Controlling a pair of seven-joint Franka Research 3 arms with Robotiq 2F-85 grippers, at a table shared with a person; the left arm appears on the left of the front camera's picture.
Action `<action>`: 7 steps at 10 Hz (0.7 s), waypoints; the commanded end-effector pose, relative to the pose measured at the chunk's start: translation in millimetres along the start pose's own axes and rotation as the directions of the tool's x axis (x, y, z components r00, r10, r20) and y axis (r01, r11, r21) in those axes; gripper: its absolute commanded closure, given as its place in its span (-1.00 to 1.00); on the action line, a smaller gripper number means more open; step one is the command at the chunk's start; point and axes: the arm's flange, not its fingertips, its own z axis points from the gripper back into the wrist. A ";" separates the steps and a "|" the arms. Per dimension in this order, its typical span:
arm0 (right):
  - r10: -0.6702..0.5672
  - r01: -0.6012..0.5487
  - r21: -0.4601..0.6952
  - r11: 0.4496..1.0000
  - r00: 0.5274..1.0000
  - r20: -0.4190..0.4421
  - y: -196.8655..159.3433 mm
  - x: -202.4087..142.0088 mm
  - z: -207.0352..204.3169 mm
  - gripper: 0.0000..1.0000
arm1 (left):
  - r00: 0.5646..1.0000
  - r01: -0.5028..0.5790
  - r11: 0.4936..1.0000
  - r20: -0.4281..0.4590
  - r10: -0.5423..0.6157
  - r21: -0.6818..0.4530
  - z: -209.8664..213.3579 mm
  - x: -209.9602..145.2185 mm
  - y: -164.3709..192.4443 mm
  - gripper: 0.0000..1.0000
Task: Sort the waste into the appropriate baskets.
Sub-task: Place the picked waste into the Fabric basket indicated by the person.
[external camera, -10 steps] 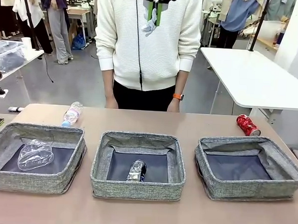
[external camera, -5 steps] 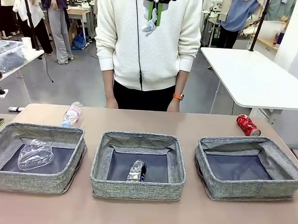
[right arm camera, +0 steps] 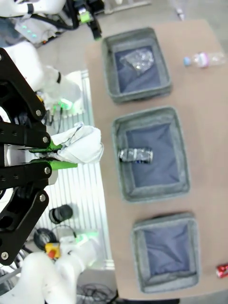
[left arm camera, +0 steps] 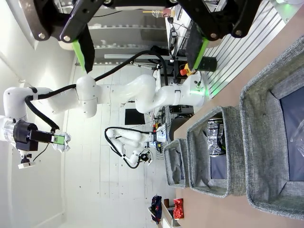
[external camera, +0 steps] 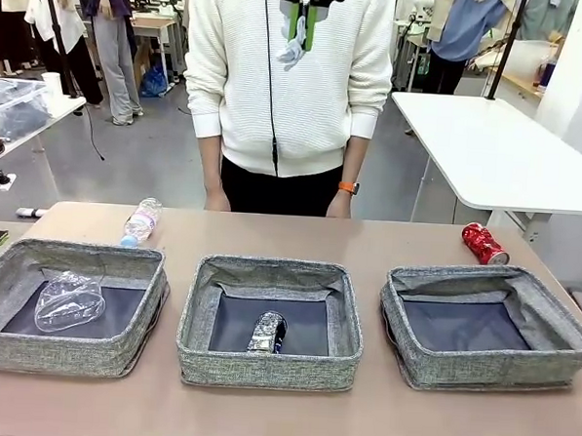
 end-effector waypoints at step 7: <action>-0.007 0.007 0.016 1.000 1.000 -0.006 -1.5 0.0 -0.7 0.84 | 1.000 0.001 1.000 0.001 -0.001 0.001 1.2 -1.6 -2.5 -1.00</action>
